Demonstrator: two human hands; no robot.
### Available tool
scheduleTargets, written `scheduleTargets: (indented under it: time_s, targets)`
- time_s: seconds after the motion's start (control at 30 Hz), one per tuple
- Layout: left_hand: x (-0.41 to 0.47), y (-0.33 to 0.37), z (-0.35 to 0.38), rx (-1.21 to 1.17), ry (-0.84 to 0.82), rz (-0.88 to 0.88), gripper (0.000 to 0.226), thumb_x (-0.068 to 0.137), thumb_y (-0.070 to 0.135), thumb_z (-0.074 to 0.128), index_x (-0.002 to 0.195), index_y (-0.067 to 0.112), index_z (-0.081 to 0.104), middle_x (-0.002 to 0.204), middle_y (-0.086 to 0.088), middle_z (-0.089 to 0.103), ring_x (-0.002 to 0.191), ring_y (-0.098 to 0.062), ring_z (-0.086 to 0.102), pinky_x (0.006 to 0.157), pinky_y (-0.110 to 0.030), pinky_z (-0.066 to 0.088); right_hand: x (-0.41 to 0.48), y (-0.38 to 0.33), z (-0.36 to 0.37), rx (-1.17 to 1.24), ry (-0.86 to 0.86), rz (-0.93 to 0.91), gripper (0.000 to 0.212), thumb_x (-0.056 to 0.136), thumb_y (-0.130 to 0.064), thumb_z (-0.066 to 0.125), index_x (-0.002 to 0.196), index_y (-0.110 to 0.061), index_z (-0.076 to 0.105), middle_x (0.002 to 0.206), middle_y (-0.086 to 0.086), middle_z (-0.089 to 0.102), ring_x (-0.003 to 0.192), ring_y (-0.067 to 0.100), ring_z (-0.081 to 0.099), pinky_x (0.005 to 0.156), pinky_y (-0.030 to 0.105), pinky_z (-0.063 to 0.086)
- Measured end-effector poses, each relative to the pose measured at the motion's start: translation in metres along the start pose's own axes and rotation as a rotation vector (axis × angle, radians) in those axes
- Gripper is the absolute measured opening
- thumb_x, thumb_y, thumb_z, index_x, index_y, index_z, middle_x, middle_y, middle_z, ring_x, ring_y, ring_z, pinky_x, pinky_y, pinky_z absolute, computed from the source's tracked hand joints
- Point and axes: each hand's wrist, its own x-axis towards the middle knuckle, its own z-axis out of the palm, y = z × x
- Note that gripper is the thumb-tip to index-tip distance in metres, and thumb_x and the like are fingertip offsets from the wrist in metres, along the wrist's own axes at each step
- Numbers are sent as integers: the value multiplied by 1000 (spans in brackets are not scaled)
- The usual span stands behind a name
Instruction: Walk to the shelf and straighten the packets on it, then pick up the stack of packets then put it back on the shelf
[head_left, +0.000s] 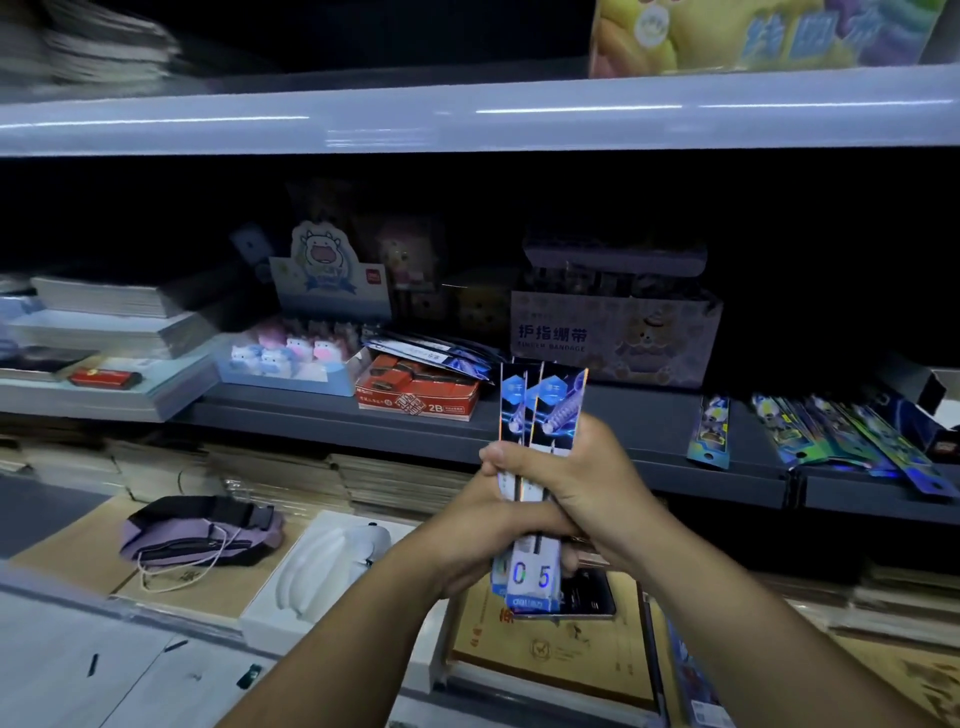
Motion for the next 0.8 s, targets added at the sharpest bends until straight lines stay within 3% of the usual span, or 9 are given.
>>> scheduleTargets:
  time_s: [0.07, 0.13, 0.23, 0.33, 0.43, 0.53, 0.63, 0.7, 0.8]
  targets:
    - [2, 3, -10, -20, 145, 24, 12, 74, 3, 65, 69, 10, 72, 60, -16, 62, 50, -23, 60, 59, -32, 54, 13, -9, 13, -36, -55, 12, 10, 86, -4, 79, 92, -3, 71, 85, 11, 78, 73, 16, 72, 66, 24, 57]
    - [1, 6, -26, -29, 287, 74, 13, 75, 6, 66, 63, 10, 69, 58, -16, 59, 52, -26, 58, 63, -34, 52, 29, -19, 23, -16, -115, 38, 18, 85, -10, 80, 101, -9, 71, 89, 4, 78, 75, 11, 72, 63, 19, 54]
    - [-8, 15, -58, -13, 493, 197, 6, 87, 3, 69, 82, 0, 71, 61, -15, 62, 60, -26, 62, 63, -31, 53, 63, -29, 30, -29, -27, -22, 24, 88, -21, 79, 108, -12, 68, 103, 9, 76, 84, 16, 72, 70, 28, 57]
    - [-19, 18, -89, -100, 646, 263, 5, 89, 2, 67, 93, -2, 68, 66, -13, 64, 69, -27, 69, 67, -31, 58, 97, -33, 26, -592, 130, -186, 29, 88, -29, 79, 112, -17, 65, 110, 5, 68, 95, 19, 65, 86, 37, 54]
    - [-26, 19, -107, -283, 736, 265, 2, 92, 1, 64, 92, 1, 66, 74, -16, 66, 57, -27, 65, 57, -33, 58, 120, -39, 32, -1177, -6, -198, 60, 90, -36, 73, 141, -19, 49, 133, 8, 54, 123, 27, 52, 99, 39, 48]
    - [-29, 18, -115, -339, 813, 271, 2, 93, 3, 64, 94, 3, 65, 72, -13, 62, 48, -20, 47, 51, -29, 45, 141, -41, 49, -1336, -167, -39, 77, 89, -37, 71, 153, -14, 34, 132, 13, 53, 119, 34, 55, 95, 42, 51]
    - [-31, 21, -116, -398, 819, 290, 4, 92, 2, 64, 92, 5, 63, 63, -9, 54, 46, -19, 42, 51, -29, 41, 158, -38, 66, -1420, -204, 35, 45, 91, -37, 67, 126, -14, 50, 122, 9, 59, 103, 30, 59, 84, 40, 54]
    - [-30, 23, -114, -392, 800, 295, 5, 92, 2, 65, 91, 6, 63, 62, -9, 54, 46, -19, 42, 51, -29, 41, 164, -36, 74, -1474, -181, 41, 23, 94, -34, 63, 105, -18, 50, 110, 5, 59, 94, 26, 58, 76, 35, 50]
    - [-27, 22, -113, -405, 776, 292, 6, 92, 2, 65, 90, 7, 63, 61, -9, 54, 46, -19, 43, 51, -30, 41, 169, -32, 81, -1547, -138, 26, 10, 97, -25, 59, 96, -20, 50, 102, 3, 57, 90, 26, 56, 74, 34, 47]
